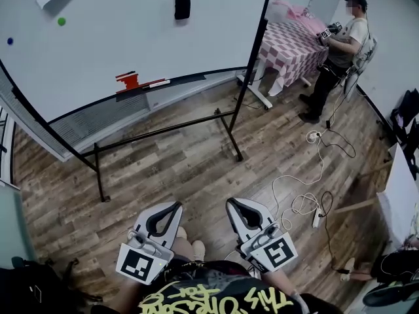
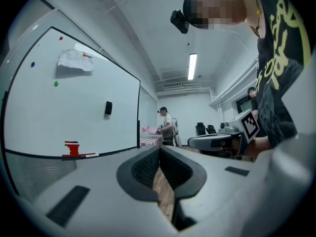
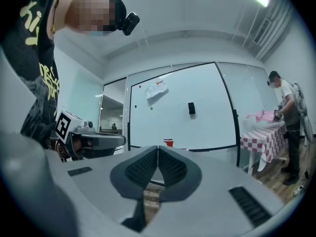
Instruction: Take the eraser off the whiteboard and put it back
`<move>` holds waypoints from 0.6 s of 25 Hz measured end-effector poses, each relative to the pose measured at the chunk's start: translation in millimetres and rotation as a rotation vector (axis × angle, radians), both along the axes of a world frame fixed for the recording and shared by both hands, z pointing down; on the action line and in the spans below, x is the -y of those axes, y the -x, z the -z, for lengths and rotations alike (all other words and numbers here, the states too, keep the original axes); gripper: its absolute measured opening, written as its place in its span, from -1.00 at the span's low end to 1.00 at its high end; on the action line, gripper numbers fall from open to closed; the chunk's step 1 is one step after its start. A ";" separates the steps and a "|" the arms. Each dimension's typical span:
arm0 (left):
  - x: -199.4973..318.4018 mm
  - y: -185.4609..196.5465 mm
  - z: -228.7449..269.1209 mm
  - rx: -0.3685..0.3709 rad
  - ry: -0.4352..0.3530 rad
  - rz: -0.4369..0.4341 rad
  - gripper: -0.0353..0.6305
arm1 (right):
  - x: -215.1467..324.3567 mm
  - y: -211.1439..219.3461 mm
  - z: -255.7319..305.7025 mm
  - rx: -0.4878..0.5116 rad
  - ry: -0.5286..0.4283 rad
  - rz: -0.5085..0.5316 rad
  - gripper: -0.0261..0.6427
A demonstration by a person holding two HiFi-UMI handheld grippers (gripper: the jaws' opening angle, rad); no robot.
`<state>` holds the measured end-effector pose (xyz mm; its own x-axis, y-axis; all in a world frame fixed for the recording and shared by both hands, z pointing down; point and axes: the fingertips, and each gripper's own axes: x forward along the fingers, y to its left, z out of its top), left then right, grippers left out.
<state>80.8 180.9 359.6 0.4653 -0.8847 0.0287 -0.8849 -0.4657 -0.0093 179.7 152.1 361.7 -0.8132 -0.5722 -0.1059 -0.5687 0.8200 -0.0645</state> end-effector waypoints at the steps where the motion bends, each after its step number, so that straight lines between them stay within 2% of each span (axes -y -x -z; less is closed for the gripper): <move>1: 0.3 0.3 -0.6 0.003 0.002 0.001 -0.87 | 0.8 1.0 -0.5 0.002 0.003 0.003 -0.89; 5: 3.7 4.4 0.4 0.005 -0.003 0.020 -0.87 | 1.3 4.6 1.1 0.006 0.001 0.022 -0.89; 15: 32.9 17.7 0.6 0.007 -0.024 0.033 -0.87 | 29.3 3.9 -3.8 -0.004 -0.008 -0.014 -0.89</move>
